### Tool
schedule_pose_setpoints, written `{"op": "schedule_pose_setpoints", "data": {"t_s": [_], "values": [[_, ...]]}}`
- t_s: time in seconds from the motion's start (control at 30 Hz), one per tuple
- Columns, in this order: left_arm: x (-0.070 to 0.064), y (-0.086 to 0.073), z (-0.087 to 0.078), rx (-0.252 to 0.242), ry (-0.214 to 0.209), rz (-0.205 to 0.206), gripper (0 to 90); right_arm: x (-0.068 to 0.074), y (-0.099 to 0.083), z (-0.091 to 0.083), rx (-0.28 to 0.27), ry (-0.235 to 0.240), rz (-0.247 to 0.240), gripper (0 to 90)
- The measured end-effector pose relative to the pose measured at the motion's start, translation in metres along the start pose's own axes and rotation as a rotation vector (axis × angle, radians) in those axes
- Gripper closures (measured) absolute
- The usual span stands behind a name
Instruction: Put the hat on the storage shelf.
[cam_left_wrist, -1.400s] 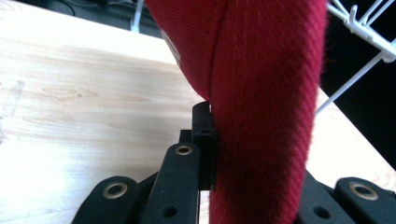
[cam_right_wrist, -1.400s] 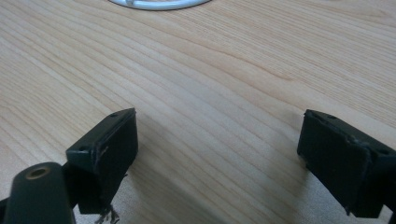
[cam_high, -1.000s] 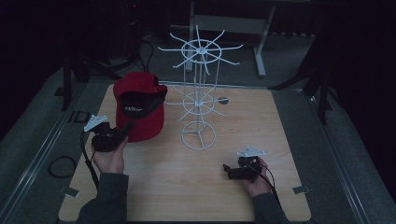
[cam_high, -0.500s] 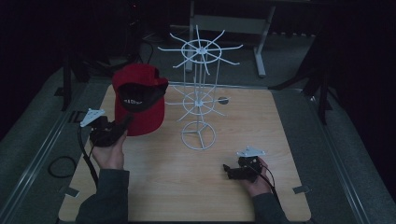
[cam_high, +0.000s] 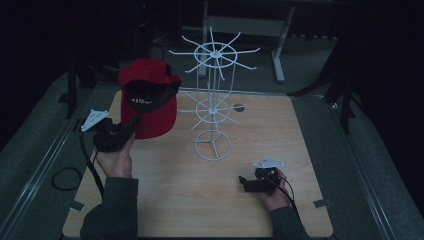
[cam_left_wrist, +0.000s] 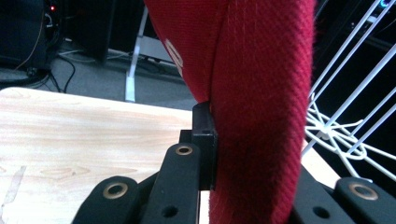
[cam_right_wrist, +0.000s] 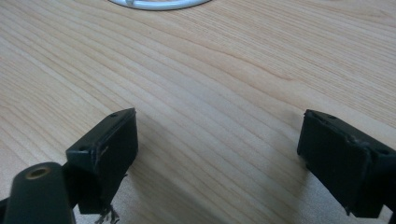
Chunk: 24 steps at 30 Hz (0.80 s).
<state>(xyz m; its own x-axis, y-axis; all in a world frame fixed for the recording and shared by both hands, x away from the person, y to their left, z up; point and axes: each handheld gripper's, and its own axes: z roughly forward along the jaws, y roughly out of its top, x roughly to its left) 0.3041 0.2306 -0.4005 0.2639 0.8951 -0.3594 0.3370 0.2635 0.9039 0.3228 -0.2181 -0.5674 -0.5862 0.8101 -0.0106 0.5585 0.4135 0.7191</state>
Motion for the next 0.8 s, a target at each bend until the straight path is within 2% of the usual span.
{"op": "schedule_pose_setpoints", "data": {"t_s": [0.27, 0.8], "values": [[-0.003, 0.007, -0.001, -0.019, 0.0, 0.001, 84.7, 0.0, 0.0, 0.0, 0.0, 0.001, 0.001, 12.1], [-0.002, 0.017, -0.009, -0.065, 0.01, -0.003, 84.8, 0.0, 0.0, 0.0, 0.0, 0.0, -0.001, 12.1]]}}
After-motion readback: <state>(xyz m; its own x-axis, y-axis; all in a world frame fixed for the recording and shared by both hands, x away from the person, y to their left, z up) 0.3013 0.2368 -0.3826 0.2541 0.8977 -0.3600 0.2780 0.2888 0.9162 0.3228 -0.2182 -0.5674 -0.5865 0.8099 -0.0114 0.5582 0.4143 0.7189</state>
